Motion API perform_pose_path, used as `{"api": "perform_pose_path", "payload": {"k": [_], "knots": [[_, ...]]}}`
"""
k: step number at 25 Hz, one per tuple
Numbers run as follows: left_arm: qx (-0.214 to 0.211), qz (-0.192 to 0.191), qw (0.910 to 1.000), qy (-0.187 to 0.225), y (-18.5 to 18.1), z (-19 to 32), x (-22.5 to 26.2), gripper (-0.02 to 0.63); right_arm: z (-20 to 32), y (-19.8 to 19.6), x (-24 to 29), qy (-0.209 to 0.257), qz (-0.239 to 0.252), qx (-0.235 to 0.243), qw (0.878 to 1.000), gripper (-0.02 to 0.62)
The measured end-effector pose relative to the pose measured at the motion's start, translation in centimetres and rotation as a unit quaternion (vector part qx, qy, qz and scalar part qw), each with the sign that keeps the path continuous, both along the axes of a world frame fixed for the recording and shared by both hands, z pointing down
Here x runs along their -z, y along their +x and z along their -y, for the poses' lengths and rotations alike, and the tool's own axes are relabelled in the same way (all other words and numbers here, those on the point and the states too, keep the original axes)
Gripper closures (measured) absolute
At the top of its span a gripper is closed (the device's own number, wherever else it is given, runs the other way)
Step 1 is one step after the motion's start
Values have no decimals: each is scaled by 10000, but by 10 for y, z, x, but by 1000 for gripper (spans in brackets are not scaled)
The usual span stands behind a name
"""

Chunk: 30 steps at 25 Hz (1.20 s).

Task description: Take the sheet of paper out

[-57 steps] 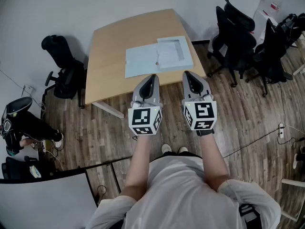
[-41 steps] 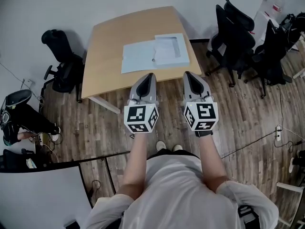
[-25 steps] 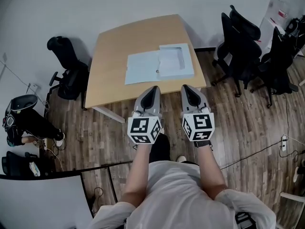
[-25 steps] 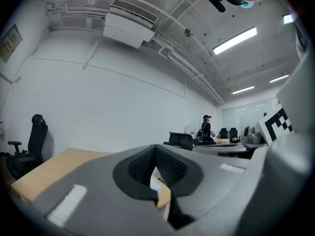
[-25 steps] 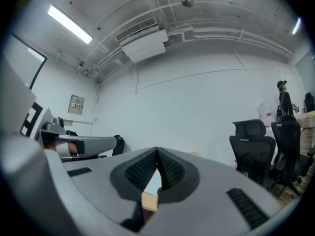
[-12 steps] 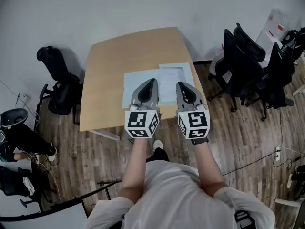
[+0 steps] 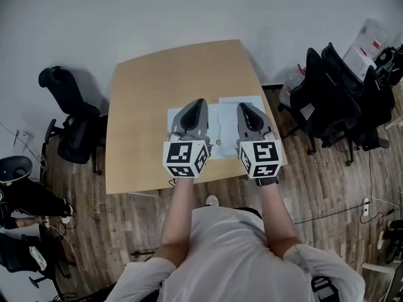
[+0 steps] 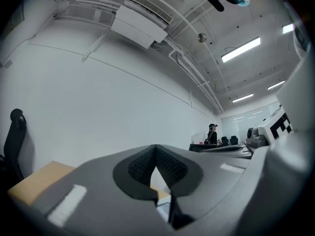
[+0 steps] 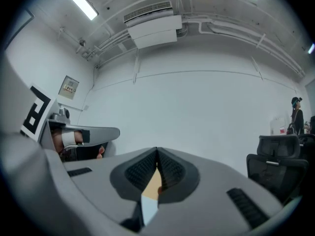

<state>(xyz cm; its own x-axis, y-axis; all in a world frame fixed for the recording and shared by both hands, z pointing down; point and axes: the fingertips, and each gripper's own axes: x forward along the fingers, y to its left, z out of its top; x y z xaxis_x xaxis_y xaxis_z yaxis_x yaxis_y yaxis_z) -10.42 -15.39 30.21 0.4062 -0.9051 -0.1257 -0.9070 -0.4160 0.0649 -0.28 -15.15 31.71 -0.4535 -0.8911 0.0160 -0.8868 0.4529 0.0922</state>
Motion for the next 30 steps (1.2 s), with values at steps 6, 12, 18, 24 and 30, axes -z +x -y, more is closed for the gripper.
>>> {"api": "perform_pose_path", "payload": {"k": [6, 12, 18, 24, 30], "knots": [[-78, -105, 9993, -359, -16, 46, -31, 600, 30, -12, -32, -289, -117, -47, 9995, 583], [-269, 12, 9965, -786, 0, 83, -70, 600, 68, 3, -58, -632, -186, -23, 9978, 583], [-264, 248, 9909, -1299, 12, 127, -116, 600, 114, 10, -93, -1035, -201, 240, 9941, 583], [-217, 170, 9751, -2199, 16, 138, -184, 598, 129, 5, -141, -1593, -209, 502, 9857, 583], [-342, -4, 9532, -3004, 23, 133, -253, 598, 125, 4, -191, -2083, -431, 690, 9747, 583]]}}
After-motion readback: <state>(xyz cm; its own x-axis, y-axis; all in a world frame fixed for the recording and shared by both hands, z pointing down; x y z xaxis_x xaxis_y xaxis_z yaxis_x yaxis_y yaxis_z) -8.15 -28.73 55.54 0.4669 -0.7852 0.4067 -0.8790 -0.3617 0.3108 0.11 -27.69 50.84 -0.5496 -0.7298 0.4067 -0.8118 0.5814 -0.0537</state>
